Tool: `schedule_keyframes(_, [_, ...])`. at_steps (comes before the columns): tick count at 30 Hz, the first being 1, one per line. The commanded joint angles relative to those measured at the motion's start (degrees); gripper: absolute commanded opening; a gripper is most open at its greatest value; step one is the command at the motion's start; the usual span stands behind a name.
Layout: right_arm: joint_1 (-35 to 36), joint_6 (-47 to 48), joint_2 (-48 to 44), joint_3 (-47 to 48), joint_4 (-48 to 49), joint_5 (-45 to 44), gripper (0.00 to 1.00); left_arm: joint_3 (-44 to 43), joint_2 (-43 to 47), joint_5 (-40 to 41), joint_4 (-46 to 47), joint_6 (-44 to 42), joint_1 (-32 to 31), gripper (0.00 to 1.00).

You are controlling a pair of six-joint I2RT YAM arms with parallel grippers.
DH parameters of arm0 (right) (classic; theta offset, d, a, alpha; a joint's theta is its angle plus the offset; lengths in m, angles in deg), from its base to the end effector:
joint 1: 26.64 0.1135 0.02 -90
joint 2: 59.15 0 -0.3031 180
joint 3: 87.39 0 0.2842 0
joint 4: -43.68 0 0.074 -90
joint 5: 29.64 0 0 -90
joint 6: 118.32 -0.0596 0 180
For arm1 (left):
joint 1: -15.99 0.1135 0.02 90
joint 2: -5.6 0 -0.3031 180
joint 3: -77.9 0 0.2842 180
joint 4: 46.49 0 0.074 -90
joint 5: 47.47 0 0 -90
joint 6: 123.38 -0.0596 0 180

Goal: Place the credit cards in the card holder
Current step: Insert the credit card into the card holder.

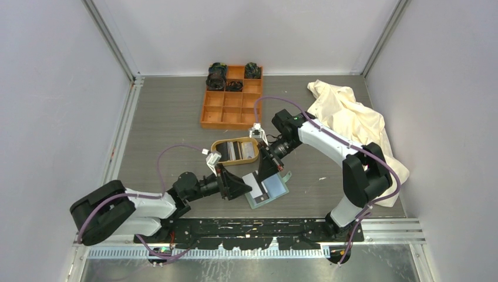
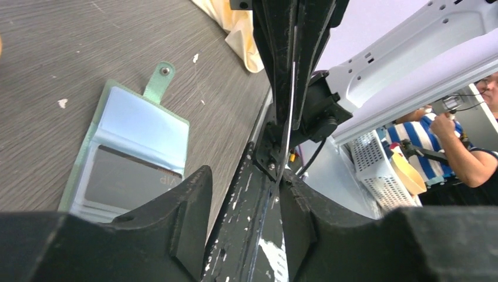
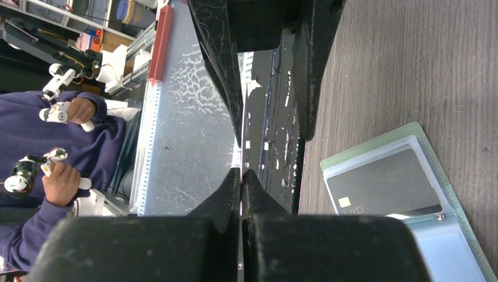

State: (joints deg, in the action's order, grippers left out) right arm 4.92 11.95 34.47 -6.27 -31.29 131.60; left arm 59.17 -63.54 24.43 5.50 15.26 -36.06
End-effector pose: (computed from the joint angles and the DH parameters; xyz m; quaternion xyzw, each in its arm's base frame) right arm 0.2437 0.2159 0.2614 -0.4871 0.6507 0.5792 0.0621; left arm 0.1230 -0.1879 0.1813 0.1332 0.6850 -0.6150 0.3673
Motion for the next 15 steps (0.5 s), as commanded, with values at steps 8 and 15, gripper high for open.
schedule_keyframes(8, [-0.8, -11.0, -2.6, -1.7, 10.5, 1.6, 0.01, -4.1, -10.1, -1.8, 17.8, 3.6, -0.4, 0.0])
schedule_keyframes(15, [-3.0, -5.4, -4.8, -0.3, 7.6, -8.6, 0.35, -0.5, -8.4, 2.6, 17.2, 4.8, -0.4, 0.0])
